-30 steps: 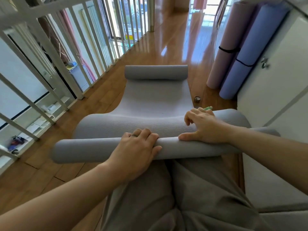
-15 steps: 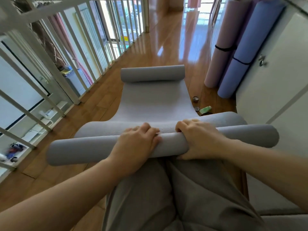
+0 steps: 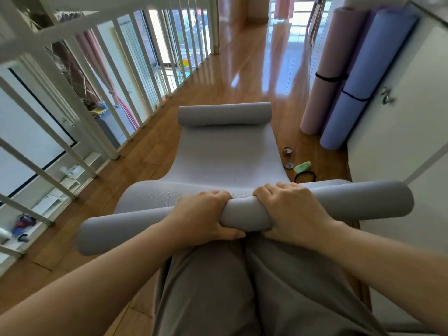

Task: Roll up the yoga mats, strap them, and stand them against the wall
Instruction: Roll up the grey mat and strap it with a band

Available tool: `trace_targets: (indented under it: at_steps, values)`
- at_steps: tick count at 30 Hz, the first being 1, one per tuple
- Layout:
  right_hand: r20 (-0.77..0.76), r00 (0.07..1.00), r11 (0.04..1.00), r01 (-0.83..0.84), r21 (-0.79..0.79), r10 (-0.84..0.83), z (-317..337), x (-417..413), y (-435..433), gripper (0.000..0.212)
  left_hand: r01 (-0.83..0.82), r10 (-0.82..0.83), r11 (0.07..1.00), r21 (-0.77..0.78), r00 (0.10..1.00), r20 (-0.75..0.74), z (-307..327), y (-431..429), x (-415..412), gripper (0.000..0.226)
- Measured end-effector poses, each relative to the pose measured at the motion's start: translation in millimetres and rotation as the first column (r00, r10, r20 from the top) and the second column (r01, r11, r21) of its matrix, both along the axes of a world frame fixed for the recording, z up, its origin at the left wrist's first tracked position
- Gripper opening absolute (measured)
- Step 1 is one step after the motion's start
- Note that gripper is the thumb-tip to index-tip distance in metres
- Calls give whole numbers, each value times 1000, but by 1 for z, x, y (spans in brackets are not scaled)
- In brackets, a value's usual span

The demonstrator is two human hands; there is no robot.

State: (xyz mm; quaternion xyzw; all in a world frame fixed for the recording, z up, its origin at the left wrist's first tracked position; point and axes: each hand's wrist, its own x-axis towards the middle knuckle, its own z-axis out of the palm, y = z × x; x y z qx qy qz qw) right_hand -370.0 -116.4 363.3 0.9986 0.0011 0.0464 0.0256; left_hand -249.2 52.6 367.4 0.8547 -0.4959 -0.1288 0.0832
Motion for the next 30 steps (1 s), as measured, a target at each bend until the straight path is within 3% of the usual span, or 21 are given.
trace_targets:
  at_steps: [6,12,15,21,28,30]
  values:
    - [-238,970,998,-37,47,47,32,22,-10,50,-1,1,1000,1,964,266,9,3,-16,62]
    - [-115,991,997,-63,37,67,95,18,-13,54,56,-42,998,-22,911,410,81,-1,-6,64]
    - [-82,994,998,-65,23,67,95,-5,-6,50,95,-83,995,-4,890,449,86,8,-25,65]
    - [-299,952,992,-24,127,61,30,-50,23,51,114,-151,980,164,960,236,23,22,-74,64]
    - [-63,995,996,-83,-40,81,11,-66,29,80,91,-105,983,160,991,78,12,25,-65,64]
    - [-22,995,995,-95,-25,95,4,-63,32,76,113,-116,973,203,993,-1,15,21,-55,63]
